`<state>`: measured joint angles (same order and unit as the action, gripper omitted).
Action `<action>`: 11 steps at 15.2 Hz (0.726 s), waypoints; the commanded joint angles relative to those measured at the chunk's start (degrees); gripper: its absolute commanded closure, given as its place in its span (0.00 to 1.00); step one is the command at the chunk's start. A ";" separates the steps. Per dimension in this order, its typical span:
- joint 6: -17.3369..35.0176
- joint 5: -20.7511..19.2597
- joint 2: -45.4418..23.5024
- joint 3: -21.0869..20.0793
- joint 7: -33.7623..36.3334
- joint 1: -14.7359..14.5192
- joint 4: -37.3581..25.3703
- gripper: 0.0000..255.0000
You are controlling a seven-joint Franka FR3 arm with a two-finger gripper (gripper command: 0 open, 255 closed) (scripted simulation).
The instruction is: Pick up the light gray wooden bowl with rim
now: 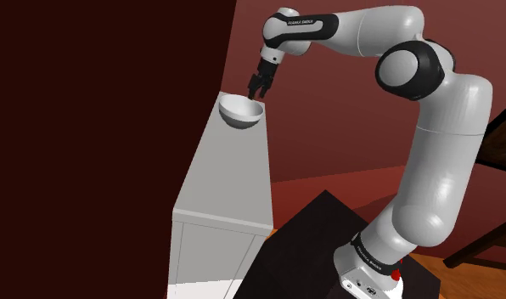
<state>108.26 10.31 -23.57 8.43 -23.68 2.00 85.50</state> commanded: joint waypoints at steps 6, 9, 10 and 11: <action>4.29 0.49 -1.78 -0.16 -0.80 0.09 2.58 0.00; 4.33 0.49 -1.75 -0.17 -0.77 0.06 2.64 1.00; 4.33 0.48 -1.74 -0.17 -0.74 0.04 2.65 1.00; 4.34 0.48 -1.73 -0.17 -0.74 0.04 2.66 1.00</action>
<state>112.59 10.80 -25.29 8.25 -24.42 2.04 88.13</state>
